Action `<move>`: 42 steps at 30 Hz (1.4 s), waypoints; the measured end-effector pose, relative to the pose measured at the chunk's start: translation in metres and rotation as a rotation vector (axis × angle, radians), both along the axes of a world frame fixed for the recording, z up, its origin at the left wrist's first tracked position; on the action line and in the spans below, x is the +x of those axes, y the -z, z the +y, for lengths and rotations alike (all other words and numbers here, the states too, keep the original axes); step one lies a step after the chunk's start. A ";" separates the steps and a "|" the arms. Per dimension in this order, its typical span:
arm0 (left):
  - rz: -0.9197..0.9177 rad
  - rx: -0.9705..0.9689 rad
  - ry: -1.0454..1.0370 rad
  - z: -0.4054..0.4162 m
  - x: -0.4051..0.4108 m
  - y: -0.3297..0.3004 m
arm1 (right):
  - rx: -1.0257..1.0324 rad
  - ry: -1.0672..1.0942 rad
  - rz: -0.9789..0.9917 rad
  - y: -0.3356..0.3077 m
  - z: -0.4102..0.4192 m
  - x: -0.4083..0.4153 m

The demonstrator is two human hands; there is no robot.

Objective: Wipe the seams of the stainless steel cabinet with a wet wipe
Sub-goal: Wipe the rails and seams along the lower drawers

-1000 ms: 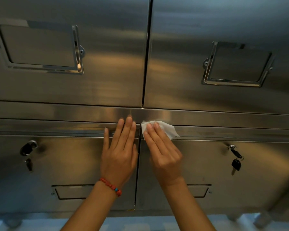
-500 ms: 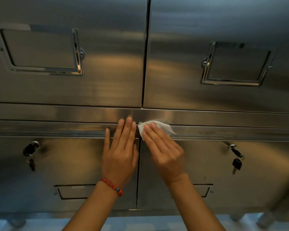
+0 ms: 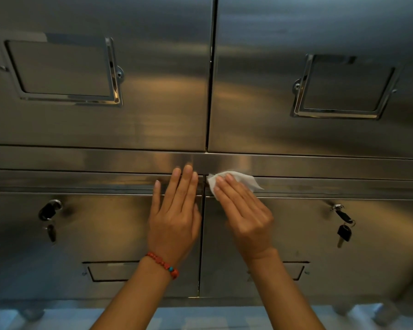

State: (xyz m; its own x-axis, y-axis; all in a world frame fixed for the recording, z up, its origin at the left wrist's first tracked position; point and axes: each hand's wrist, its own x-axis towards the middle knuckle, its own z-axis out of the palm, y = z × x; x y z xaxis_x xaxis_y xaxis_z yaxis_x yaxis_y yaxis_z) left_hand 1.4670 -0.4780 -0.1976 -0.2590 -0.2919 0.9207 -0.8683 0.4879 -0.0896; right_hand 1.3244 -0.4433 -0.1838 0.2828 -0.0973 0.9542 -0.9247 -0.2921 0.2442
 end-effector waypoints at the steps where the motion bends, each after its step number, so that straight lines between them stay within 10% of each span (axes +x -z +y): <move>1: -0.006 0.002 -0.003 0.000 0.000 -0.001 | 0.002 0.013 -0.022 0.002 0.001 -0.002; 42: 0.041 0.059 0.041 0.000 -0.004 0.002 | 0.001 -0.005 -0.089 0.005 0.000 0.004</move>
State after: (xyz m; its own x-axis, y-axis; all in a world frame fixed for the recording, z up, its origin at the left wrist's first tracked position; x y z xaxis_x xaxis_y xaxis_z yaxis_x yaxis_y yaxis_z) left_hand 1.4628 -0.4783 -0.1997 -0.2343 -0.3357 0.9124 -0.8498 0.5266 -0.0245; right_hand 1.3286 -0.4430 -0.1892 0.1970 -0.0968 0.9756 -0.9413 -0.2969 0.1606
